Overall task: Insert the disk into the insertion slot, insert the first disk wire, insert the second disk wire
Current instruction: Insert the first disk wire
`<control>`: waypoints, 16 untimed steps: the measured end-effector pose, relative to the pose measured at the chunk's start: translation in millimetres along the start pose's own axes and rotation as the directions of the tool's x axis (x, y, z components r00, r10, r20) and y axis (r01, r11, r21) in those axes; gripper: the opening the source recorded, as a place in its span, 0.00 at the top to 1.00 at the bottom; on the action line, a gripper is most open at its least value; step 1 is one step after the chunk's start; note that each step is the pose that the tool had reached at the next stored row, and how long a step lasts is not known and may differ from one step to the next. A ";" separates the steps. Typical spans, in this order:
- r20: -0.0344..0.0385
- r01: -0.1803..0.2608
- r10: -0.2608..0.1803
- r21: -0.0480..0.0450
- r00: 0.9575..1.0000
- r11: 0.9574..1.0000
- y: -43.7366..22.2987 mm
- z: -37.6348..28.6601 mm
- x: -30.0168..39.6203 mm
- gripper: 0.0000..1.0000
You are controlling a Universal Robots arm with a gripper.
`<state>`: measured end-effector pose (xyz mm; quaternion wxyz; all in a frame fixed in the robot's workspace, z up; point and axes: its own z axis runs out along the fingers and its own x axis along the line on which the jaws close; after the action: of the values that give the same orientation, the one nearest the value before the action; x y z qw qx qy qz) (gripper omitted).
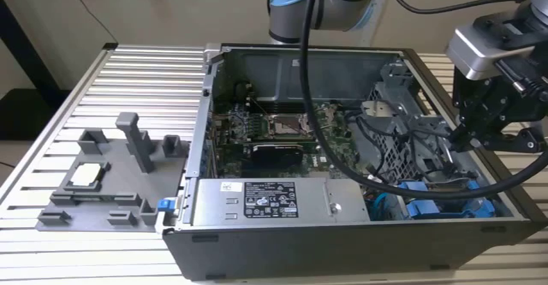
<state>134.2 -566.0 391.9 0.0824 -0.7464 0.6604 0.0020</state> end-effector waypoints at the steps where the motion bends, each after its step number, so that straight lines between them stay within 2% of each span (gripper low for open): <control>1: -0.008 0.001 -0.001 -0.002 1.000 1.000 -0.5 0.3 0.2 0.81; 4: -0.030 0.002 -0.002 -0.006 1.000 1.000 -3.0 1.4 0.6 0.81; 6: -0.037 0.002 -0.002 -0.015 0.999 1.000 -5.5 2.3 1.0 0.81; 8: -0.040 0.000 -0.001 -0.033 0.999 0.999 -8.6 2.9 1.4 0.81; 12: -0.041 -0.005 0.002 -0.079 0.999 0.997 -13.8 4.4 1.8 0.81; 13: -0.040 -0.006 0.002 -0.086 0.999 0.996 -14.9 5.2 1.9 0.81; 14: -0.040 -0.007 0.004 -0.089 0.999 0.996 -15.0 6.5 1.9 0.81; 16: -0.042 -0.025 0.021 -0.088 0.999 0.996 -14.6 9.3 2.2 0.81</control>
<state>149.9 -565.3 384.3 0.0355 -0.7415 0.6698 0.0171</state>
